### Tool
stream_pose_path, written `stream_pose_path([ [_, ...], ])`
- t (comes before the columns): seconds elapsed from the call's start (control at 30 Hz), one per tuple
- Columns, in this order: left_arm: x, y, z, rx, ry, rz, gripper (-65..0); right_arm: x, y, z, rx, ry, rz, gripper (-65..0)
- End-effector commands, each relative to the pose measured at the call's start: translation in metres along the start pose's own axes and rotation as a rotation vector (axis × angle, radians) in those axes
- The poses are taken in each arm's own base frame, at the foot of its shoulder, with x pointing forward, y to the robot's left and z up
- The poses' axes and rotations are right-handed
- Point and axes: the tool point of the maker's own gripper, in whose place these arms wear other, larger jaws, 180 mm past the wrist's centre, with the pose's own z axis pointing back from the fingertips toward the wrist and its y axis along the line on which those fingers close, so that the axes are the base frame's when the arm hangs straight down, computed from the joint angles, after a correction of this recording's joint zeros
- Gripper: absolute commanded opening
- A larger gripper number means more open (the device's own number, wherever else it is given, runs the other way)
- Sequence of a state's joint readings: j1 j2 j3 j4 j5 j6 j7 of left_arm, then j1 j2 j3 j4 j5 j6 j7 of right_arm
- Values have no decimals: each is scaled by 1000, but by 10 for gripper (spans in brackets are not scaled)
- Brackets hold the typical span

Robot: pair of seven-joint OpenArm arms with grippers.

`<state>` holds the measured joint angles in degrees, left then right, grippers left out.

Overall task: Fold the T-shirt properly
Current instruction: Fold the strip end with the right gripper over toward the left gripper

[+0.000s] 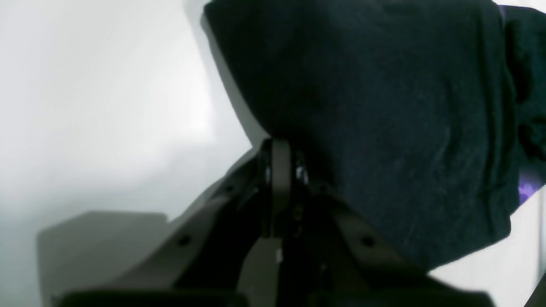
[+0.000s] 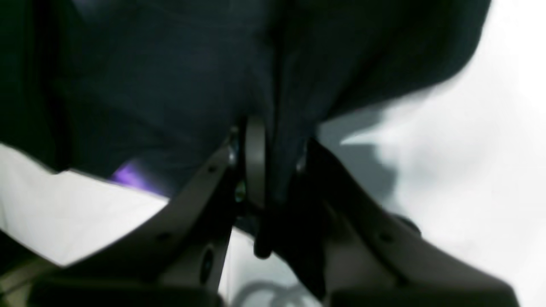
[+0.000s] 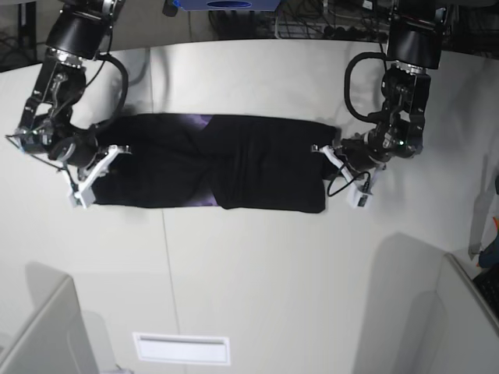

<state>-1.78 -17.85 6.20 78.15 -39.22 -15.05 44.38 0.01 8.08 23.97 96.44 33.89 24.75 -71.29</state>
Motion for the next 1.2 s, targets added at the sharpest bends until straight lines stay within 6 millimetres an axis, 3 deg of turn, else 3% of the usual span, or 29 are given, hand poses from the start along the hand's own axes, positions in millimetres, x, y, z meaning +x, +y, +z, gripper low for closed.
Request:
stream_pose_path([
  [0.0, -16, 4, -1, 28, 77, -15, -650, 17, 14, 6, 21, -47, 34, -650],
  [0.13, -14, -6, -5, 6, 69, -9, -650, 31, 66, 15, 76, -78, 46, -650],
  [0.33, -18, -5, -4, 9, 77, -9, -650, 30, 148, 3, 232, -64, 68, -650],
  [0.57, -24, -2, -2, 16, 84, 0, -650, 32, 213, -5, 356, -74, 72, -650],
  [0.9, -26, -2, 7, 20, 77, -23, -650, 28, 244, -28, 400, -47, 11, -650],
  [1.17, -27, 3, 9, 28, 82, -26, -650, 36, 259, -26, 436, -70, -5, -650],
])
